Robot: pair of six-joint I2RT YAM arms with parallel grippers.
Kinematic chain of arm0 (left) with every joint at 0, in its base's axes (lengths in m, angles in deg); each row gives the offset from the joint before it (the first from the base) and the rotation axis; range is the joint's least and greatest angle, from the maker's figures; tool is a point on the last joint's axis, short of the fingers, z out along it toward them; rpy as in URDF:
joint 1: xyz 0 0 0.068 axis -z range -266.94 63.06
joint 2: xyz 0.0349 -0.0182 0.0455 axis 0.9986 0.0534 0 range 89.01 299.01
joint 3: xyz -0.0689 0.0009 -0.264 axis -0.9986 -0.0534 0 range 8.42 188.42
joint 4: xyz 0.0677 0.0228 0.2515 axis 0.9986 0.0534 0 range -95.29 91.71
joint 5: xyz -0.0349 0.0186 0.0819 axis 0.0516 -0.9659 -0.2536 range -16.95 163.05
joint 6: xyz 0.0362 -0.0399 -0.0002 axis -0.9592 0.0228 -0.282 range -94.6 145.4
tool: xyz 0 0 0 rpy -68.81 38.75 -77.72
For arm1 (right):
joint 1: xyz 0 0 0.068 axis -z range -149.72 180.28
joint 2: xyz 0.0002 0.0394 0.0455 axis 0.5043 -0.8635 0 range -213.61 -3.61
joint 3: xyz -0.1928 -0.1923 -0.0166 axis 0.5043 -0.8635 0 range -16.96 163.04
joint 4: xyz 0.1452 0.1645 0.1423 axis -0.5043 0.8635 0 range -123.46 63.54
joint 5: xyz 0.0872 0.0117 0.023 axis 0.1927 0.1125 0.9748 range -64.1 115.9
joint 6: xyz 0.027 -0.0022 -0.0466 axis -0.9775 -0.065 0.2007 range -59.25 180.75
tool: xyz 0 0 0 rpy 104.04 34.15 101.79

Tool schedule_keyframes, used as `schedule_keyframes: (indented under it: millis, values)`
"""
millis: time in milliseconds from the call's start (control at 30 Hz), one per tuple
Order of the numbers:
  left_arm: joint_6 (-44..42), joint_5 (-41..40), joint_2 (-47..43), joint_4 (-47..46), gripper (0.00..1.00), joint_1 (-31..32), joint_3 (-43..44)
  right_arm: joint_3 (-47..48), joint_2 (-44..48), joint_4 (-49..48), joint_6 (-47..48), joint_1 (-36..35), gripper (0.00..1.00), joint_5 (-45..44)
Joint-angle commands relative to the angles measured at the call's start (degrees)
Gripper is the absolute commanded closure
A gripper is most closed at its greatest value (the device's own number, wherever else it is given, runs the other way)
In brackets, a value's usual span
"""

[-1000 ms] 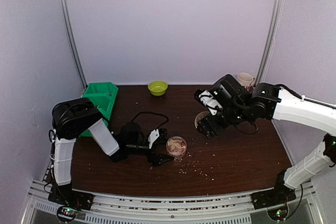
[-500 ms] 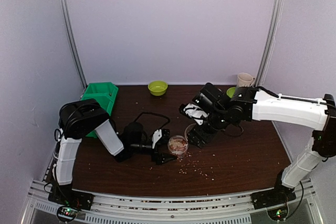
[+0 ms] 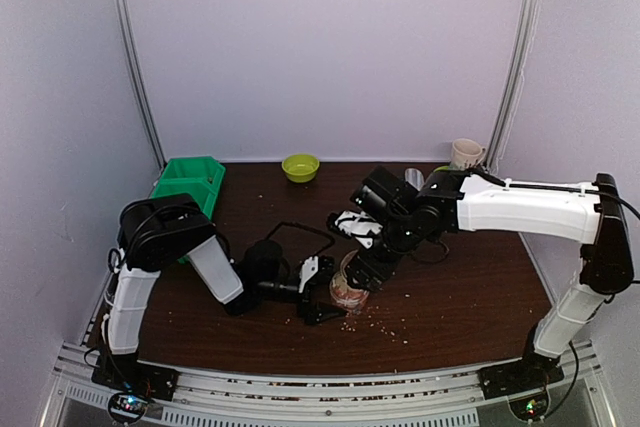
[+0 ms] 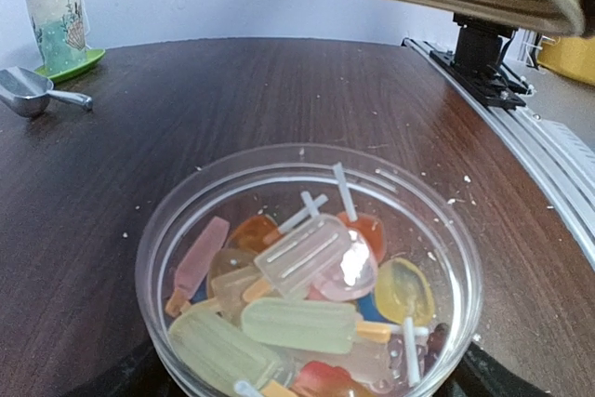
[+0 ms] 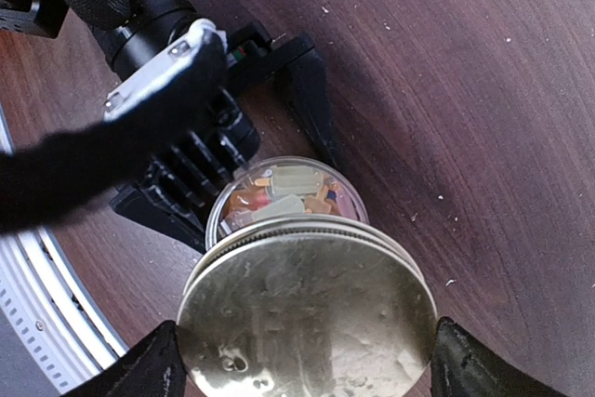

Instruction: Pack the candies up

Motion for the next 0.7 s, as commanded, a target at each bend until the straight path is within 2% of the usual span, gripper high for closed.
schedule_keyframes:
  millis: [0,233,400,667]
  values:
    - [2.23,0.33,1.87,-5.54,0.06,-0.48,-1.38,1.58,-1.68,0.19,0.93,-0.40,0.12,0.65]
    - [6.25,1.61,3.86,-11.83,0.07,-2.57,-2.93,1.26,-2.85,-0.68,0.73,-0.77,0.12,1.44]
    - [5.21,2.06,4.10,-9.44,0.11,-2.59,-2.36,2.55,-4.96,-0.72,0.61,-1.24,0.12,1.66]
    - [4.23,2.08,4.29,-7.90,0.11,-2.60,-1.96,2.99,-6.88,-1.97,-1.03,-1.46,0.12,1.87]
